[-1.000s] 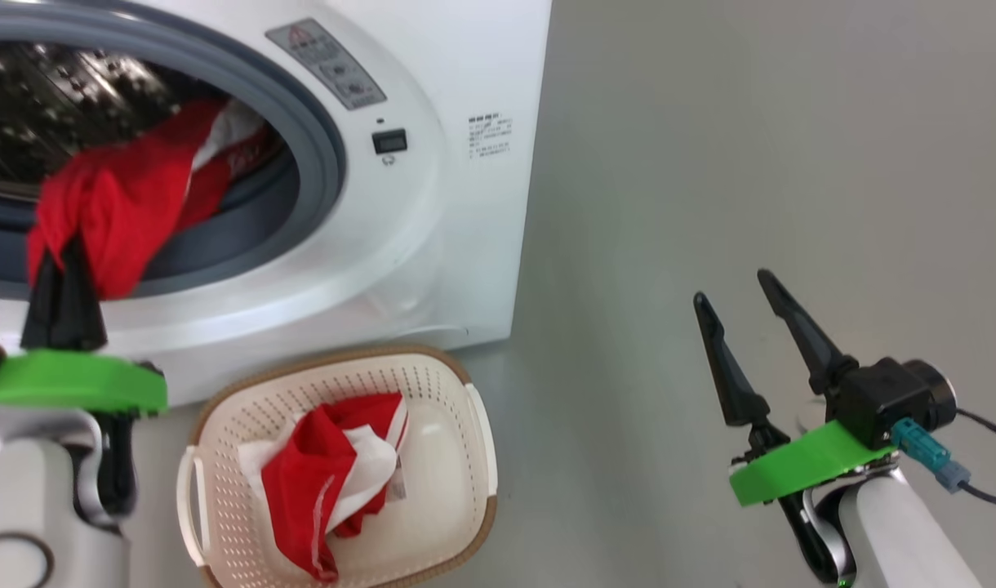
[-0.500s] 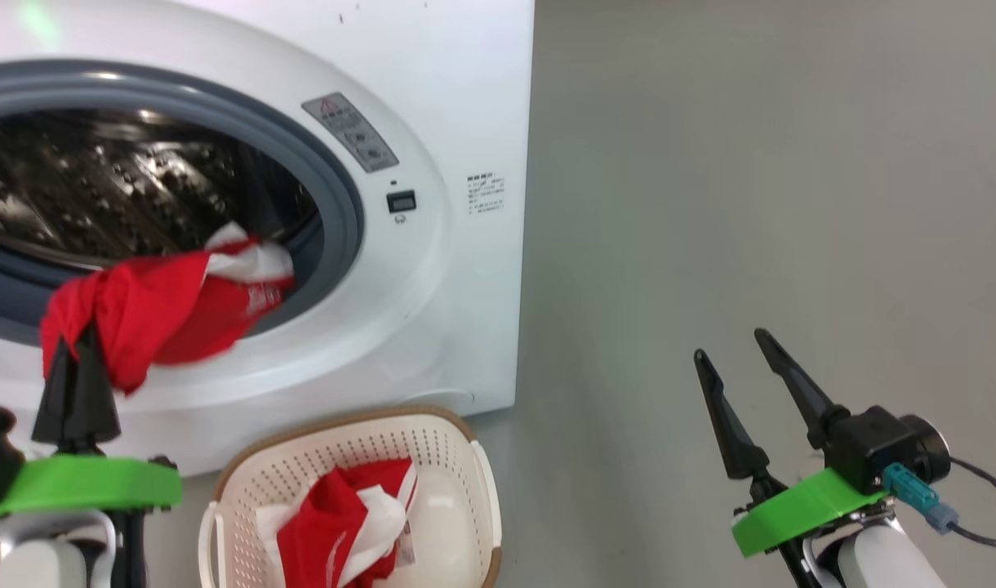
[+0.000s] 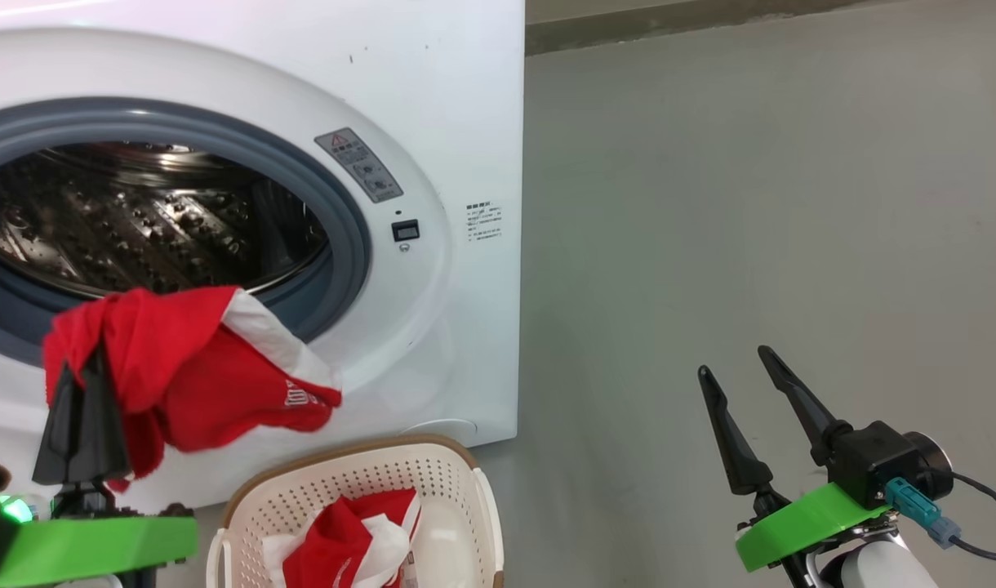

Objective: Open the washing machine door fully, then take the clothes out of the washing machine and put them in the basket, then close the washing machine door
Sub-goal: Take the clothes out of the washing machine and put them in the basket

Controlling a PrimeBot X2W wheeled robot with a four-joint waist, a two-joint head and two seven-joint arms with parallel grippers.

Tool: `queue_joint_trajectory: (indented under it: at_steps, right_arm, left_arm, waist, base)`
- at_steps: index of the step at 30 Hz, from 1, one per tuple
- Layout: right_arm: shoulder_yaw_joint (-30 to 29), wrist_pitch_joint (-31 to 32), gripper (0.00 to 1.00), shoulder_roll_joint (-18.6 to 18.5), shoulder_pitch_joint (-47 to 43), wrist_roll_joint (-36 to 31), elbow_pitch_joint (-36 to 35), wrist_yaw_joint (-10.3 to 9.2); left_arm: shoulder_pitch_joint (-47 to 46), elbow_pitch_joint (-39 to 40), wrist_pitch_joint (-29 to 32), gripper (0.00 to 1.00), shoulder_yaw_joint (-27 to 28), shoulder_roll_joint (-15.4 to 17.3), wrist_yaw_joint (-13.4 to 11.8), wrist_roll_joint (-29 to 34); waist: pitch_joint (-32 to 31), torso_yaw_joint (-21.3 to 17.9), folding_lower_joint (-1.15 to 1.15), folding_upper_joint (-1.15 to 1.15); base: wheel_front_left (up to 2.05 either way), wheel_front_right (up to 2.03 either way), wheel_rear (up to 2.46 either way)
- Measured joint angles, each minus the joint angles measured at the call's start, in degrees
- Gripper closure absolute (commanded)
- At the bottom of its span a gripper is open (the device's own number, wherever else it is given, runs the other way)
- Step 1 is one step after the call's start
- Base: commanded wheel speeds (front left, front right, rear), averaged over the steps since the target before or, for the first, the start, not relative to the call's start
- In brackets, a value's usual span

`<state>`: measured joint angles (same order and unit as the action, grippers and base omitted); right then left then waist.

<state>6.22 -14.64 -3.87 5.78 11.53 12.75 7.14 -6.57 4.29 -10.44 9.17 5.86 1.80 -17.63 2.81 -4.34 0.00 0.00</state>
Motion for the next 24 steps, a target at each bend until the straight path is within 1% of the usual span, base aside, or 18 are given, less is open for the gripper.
queue_joint_trajectory:
  at_steps: [5,7,10,17,22,24]
  right_arm:
    - [-0.22,0.0,0.0,0.13,-0.02,0.0,-0.43,0.0]
    - [-0.19,0.0,0.0,0.29,-0.01,0.0,-0.64,0.0]
    - [-0.16,0.0,0.0,0.41,0.1,0.0,-0.83,0.0]
    - [-0.25,0.0,0.0,0.57,0.67,0.05,-1.0,0.0]
    - [-0.23,0.0,0.0,0.62,2.89,0.05,-1.48,0.0]
    - [-0.23,0.0,0.0,0.62,3.36,0.05,-1.68,0.0]
  left_arm:
    - [1.8,3.01,1.88,1.0,-1.56,-0.74,-0.79,-0.03]
    - [2.25,2.63,2.23,1.0,-2.37,-1.43,-0.83,-0.2]
    - [2.2,0.78,2.18,1.0,-3.77,-1.53,-0.83,-0.62]
    - [1.43,-9.12,0.0,1.0,-5.13,-2.08,-0.67,-2.25]
    - [-2.64,-18.75,-1.71,1.0,-5.06,-2.2,0.77,-3.68]
    - [-4.56,-22.61,-1.85,1.0,-5.2,-2.13,0.79,-3.63]
  waist:
    - [0.83,0.2,0.0,0.0]
    - [1.48,0.18,0.0,0.0]
    - [2.75,0.15,0.0,0.0]
    - [6.38,-0.22,0.0,0.0]
    - [9.32,-0.68,0.0,0.0]
    - [10.51,-0.9,0.0,0.0]
  base:
    - [0.0,0.0,0.0]
    - [0.0,0.0,0.0]
    - [0.0,0.0,0.0]
    - [0.0,0.0,0.0]
    - [0.0,0.0,0.0]
    - [0.0,0.0,0.0]
